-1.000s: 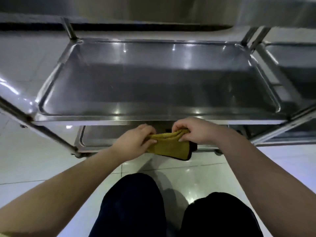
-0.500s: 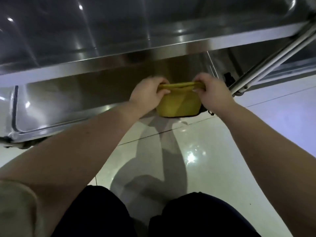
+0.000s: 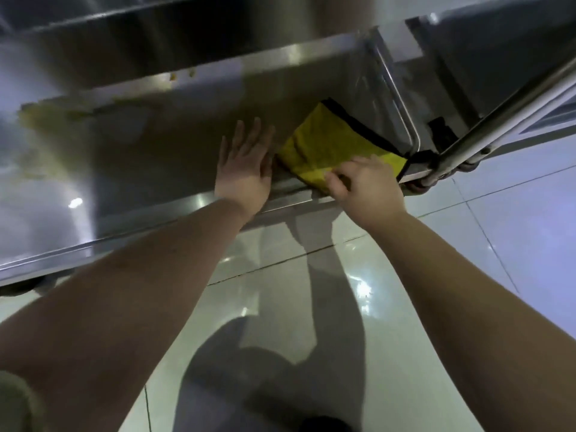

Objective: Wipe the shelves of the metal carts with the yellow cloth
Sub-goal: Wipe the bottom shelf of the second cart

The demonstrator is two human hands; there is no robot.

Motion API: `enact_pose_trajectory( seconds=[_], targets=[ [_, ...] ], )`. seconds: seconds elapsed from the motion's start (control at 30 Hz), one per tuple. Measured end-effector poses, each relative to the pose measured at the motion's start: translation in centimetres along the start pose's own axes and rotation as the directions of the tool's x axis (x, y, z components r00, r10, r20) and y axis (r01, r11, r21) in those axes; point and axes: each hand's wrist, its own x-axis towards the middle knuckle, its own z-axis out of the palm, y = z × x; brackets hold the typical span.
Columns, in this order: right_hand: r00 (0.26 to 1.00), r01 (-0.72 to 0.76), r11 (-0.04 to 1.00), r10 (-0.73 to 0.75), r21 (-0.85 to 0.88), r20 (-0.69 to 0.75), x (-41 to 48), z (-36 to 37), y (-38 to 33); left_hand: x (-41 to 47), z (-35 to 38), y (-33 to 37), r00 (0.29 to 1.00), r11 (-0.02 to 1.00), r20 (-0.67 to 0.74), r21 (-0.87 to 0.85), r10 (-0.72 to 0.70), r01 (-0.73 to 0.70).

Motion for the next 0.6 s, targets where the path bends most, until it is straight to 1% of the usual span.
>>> enact_pose_trajectory(
  seconds=[0.03,0.07,0.1,0.17,0.2,0.23,0.3,0.4,0.47,0.53,0.6],
  targets=[
    [1.000,0.009,1.000,-0.009,0.026,-0.014,0.8,-0.2,0.2,0.2,0.0,-0.8,0.999,0.999,0.000,0.032,-0.042,0.042],
    [1.000,0.024,1.000,-0.024,0.020,0.007,1.9,-0.3,0.4,0.6,0.0,-1.6,0.997,0.994,0.010,0.075,-0.077,0.076],
    [0.997,0.045,0.999,-0.045,-0.007,0.062,3.0,-0.2,0.5,1.1,0.0,-2.3,0.994,0.988,0.022,0.116,-0.108,0.105],
    [0.966,0.119,0.989,-0.096,-0.085,0.241,5.0,0.7,0.3,2.0,0.4,-3.0,0.984,0.974,0.052,0.159,-0.171,0.161],
    [0.947,0.155,0.981,-0.114,-0.117,0.301,5.6,1.5,0.1,2.2,0.8,-3.1,0.978,0.968,0.064,0.167,-0.198,0.186],
    [0.937,0.173,0.975,-0.120,-0.139,0.327,6.0,2.3,0.0,2.4,1.2,-3.2,0.973,0.963,0.076,0.180,-0.218,0.202],
    [0.941,0.166,0.974,-0.109,-0.156,0.320,6.5,3.3,0.2,2.6,1.7,-3.4,0.967,0.956,0.099,0.205,-0.235,0.212],
    [0.946,0.146,0.975,-0.089,-0.166,0.310,7.8,3.3,1.5,2.9,1.9,-3.1,0.964,0.953,0.096,0.207,-0.246,0.223],
    [0.956,0.052,0.979,0.009,-0.199,0.292,9.6,2.9,3.2,3.1,2.0,-2.9,0.964,0.951,0.087,0.204,-0.253,0.231],
    [0.964,-0.113,0.969,0.161,-0.221,0.210,11.6,2.3,5.7,3.2,2.1,-2.6,0.963,0.950,0.080,0.204,-0.256,0.236],
    [0.942,-0.284,0.931,0.315,-0.229,0.112,13.2,1.9,7.3,3.3,2.1,-2.6,0.964,0.952,0.079,0.202,-0.252,0.232]
  ],
)
